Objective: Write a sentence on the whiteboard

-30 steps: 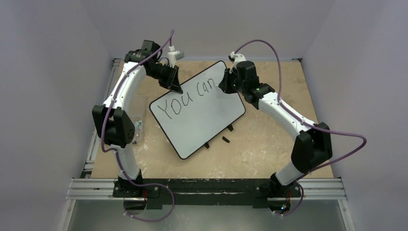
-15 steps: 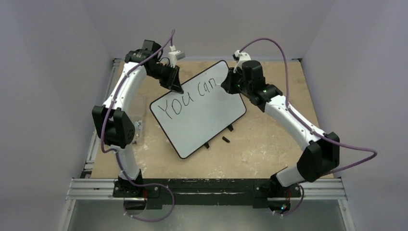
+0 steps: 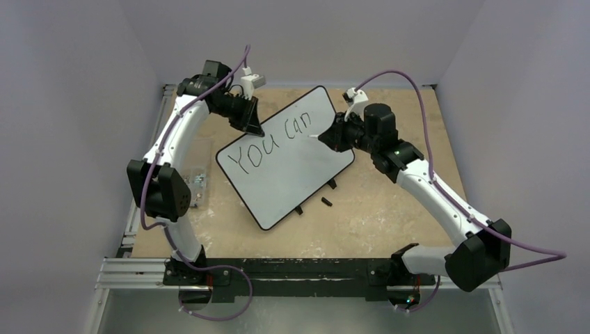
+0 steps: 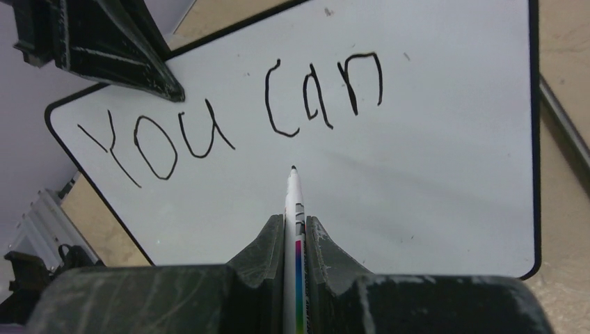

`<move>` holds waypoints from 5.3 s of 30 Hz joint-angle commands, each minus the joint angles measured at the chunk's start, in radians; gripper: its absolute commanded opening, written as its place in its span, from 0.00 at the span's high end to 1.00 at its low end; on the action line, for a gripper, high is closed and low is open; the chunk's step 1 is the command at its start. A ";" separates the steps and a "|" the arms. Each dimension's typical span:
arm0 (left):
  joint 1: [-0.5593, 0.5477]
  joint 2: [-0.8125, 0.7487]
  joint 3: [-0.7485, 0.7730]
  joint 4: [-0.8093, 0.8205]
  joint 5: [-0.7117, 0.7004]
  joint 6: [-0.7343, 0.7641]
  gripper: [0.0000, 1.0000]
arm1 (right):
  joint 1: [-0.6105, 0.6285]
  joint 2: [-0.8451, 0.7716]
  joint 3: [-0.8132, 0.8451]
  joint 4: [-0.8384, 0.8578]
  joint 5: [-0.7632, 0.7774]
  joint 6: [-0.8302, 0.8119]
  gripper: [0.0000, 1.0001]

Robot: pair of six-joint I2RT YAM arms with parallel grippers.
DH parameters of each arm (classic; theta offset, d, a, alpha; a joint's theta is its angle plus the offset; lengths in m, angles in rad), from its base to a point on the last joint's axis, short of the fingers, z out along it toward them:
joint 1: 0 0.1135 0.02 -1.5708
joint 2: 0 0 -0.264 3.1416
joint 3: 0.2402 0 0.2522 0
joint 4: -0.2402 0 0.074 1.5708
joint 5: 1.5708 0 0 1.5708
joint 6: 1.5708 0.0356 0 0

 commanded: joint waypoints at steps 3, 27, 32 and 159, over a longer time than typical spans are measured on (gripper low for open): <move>0.000 -0.102 -0.073 0.102 -0.218 0.000 1.00 | 0.005 -0.032 -0.066 0.100 -0.126 0.059 1.00; 0.001 -0.190 -0.231 0.242 -0.434 -0.109 1.00 | 0.300 -0.045 -0.251 0.413 -0.235 0.036 1.00; 0.000 -0.187 -0.227 0.246 -0.444 -0.124 1.00 | 0.352 -0.018 -0.269 0.453 -0.193 0.006 1.00; -0.020 -0.272 -0.321 0.344 -0.468 -0.073 1.00 | 0.377 0.073 -0.264 0.423 -0.021 -0.043 1.00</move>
